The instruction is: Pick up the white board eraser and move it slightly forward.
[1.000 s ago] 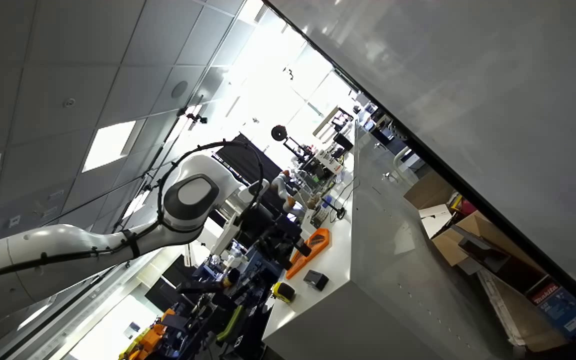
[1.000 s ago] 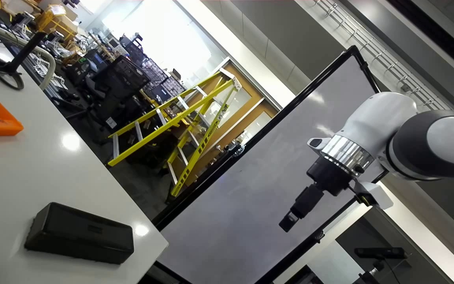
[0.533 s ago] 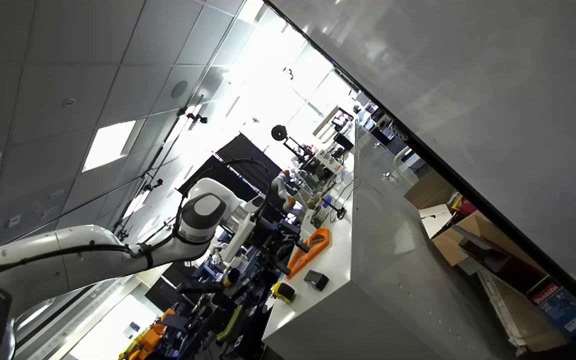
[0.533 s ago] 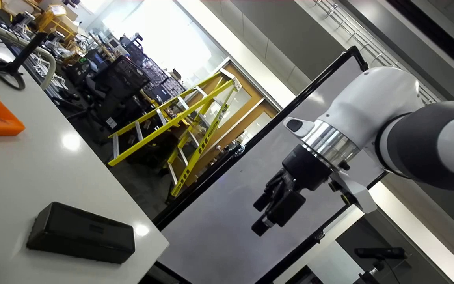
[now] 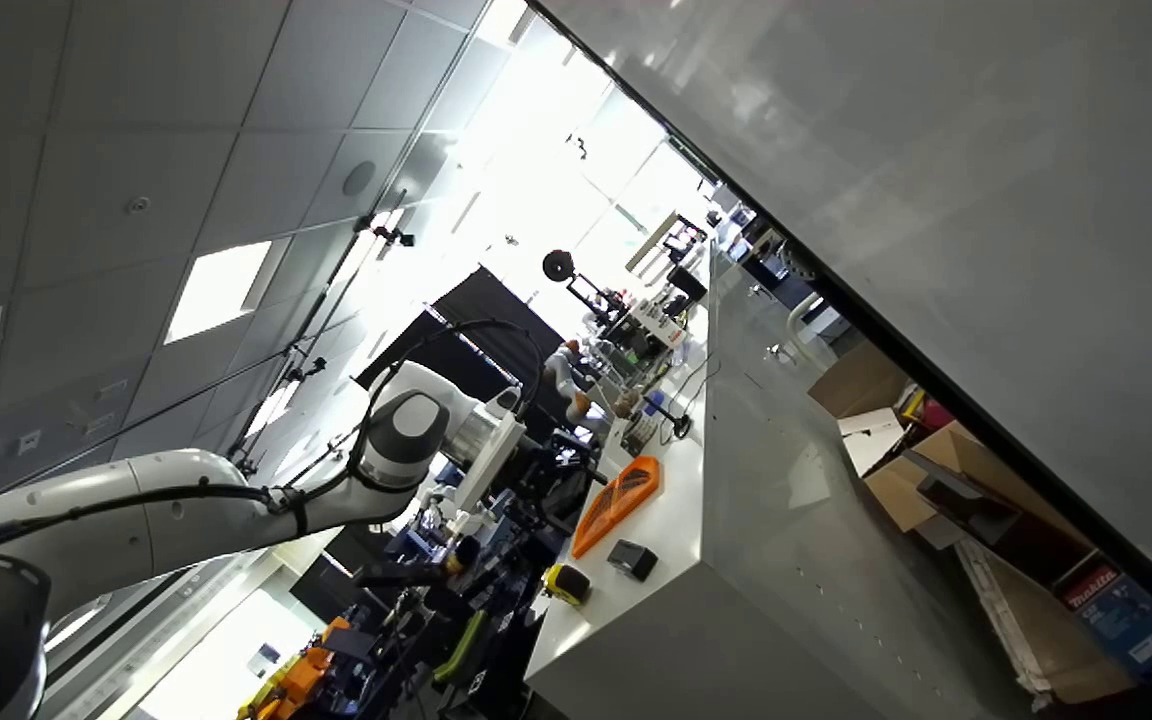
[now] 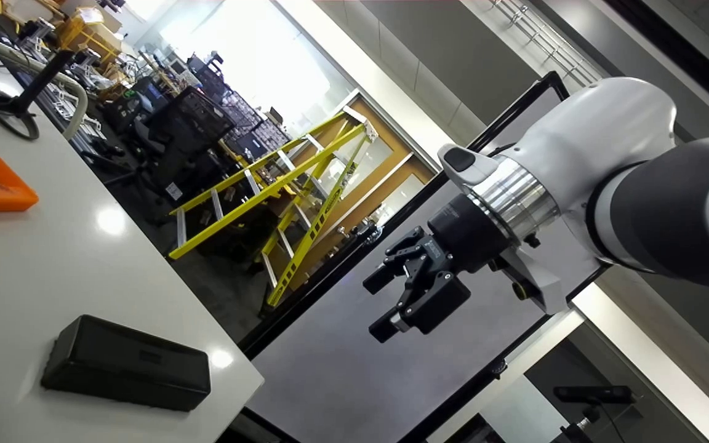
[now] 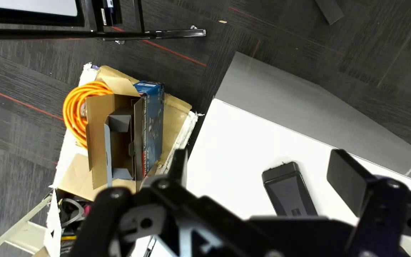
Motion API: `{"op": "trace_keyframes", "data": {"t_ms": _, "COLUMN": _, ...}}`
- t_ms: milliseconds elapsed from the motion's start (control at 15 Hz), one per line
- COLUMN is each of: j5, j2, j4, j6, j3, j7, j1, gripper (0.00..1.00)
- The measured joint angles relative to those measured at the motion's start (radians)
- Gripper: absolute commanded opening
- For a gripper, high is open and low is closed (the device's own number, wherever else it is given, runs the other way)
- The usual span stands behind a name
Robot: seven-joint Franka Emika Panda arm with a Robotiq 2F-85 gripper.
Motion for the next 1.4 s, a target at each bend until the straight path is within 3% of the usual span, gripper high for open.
{"op": "trace_keyframes", "data": {"t_ms": 333, "j5": 0.0, "j2": 0.007, "j4": 0.0, "j6": 0.01, "j3": 0.001, "j7": -0.014, "j1": 0.004, "gripper": 1.0}}
{"op": "trace_keyframes", "data": {"t_ms": 667, "j5": 0.003, "j2": 0.091, "j4": 0.002, "j6": 0.191, "j3": 0.024, "j7": -0.17, "j1": 0.027, "gripper": 1.0}}
{"op": "trace_keyframes", "data": {"t_ms": 933, "j5": 0.105, "j2": 0.2, "j4": 0.024, "j6": 0.32, "j3": 0.063, "j7": -0.386, "j1": 0.033, "gripper": 1.0}}
{"op": "trace_keyframes", "data": {"t_ms": 1133, "j5": 0.164, "j2": 0.275, "j4": 0.062, "j6": 0.336, "j3": 0.094, "j7": -0.509, "j1": 0.031, "gripper": 1.0}}
{"op": "trace_keyframes", "data": {"t_ms": 1400, "j5": 0.174, "j2": 0.346, "j4": 0.111, "j6": 0.335, "j3": 0.113, "j7": -0.543, "j1": 0.029, "gripper": 1.0}}
